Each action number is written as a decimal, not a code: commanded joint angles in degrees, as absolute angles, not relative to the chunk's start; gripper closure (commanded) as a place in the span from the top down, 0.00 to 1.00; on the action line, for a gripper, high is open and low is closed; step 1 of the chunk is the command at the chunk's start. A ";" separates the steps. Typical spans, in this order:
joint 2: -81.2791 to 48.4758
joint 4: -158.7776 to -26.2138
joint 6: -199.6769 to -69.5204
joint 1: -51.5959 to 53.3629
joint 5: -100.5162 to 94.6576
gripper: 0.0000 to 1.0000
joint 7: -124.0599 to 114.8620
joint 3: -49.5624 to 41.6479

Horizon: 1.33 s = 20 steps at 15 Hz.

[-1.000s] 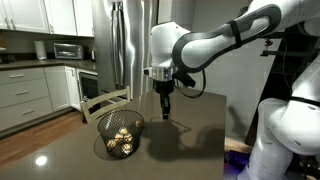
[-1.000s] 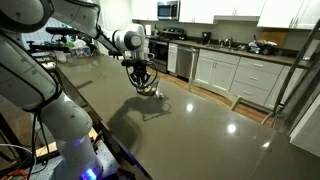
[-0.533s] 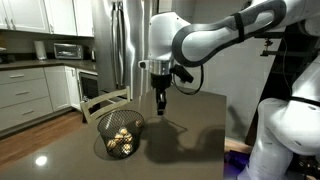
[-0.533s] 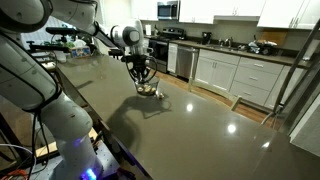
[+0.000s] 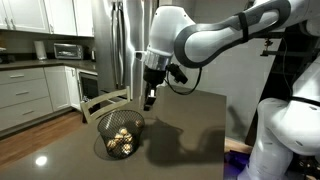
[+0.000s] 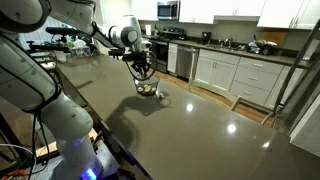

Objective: Pick up the all candy from the table and put them in the black basket.

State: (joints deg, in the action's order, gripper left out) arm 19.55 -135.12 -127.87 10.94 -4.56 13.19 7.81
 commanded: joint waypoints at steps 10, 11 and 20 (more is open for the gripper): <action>16.09 -139.88 -145.48 13.46 -0.83 0.51 15.41 7.03; 16.01 -139.88 -145.48 13.36 -1.06 0.57 15.14 7.05; 16.53 -139.48 -144.35 11.46 -3.37 1.00 12.57 6.58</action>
State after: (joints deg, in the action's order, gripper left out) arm 16.25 -139.58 -143.80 12.61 -2.63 13.22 6.41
